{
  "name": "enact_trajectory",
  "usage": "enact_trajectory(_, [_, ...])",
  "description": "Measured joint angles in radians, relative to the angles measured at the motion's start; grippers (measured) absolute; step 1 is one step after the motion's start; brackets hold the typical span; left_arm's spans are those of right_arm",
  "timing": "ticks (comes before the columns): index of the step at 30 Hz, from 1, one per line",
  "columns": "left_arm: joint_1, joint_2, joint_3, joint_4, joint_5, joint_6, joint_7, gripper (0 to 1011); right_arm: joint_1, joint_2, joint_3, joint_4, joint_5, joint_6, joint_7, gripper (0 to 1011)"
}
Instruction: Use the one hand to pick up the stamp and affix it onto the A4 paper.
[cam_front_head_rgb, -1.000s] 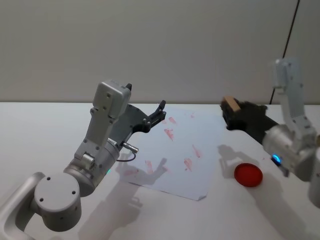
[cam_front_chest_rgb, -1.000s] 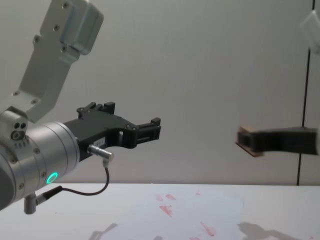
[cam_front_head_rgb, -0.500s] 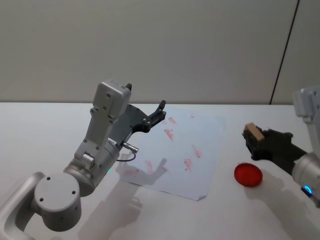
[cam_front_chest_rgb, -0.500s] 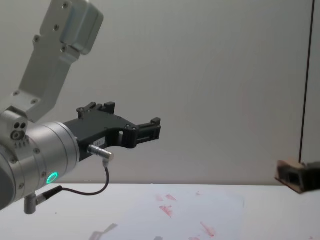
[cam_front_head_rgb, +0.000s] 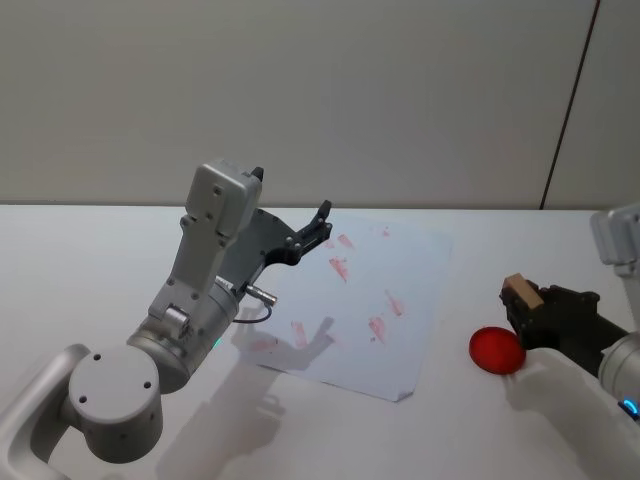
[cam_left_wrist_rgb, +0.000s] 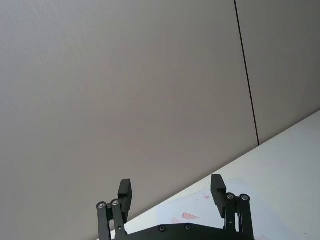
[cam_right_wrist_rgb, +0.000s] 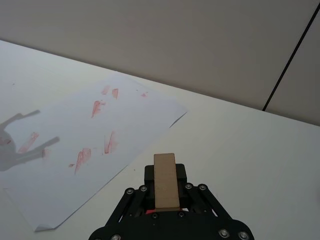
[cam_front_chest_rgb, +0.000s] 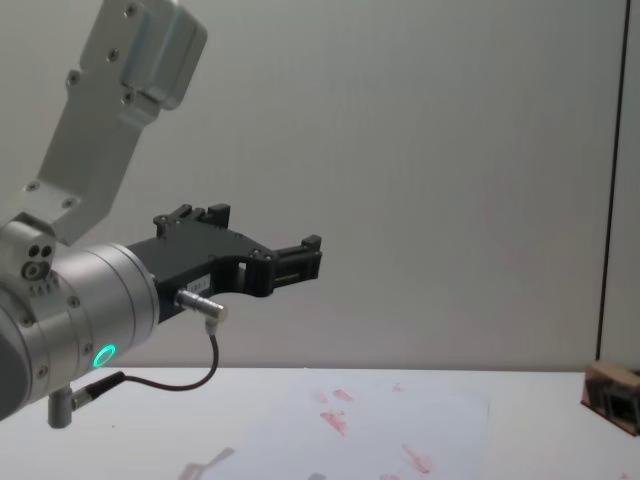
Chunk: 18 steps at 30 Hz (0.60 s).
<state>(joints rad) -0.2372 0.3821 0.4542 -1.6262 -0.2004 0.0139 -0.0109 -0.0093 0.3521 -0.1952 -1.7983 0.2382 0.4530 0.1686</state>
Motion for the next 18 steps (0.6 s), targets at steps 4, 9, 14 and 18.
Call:
enact_trajectory(4, [0.000,0.000,0.000,0.000,0.000,0.000,0.000,1003,0.011,-0.008,-0.006,0.025,-0.018,0.000,0.005,221])
enact_trajectory(9, [0.000,0.000,0.000,0.000,0.000,0.000,0.000,1003,0.025,-0.019,-0.014,0.050,-0.034,0.002,0.012,221])
enact_trajectory(14, [0.000,0.000,0.000,0.000,0.000,0.000,0.000,1003,0.039,-0.033,-0.024,0.079,-0.050,0.008,0.019,220])
enact_trajectory(18, [0.000,0.000,0.000,0.000,0.000,0.000,0.000,1003,0.045,-0.040,-0.030,0.095,-0.060,0.012,0.023,220])
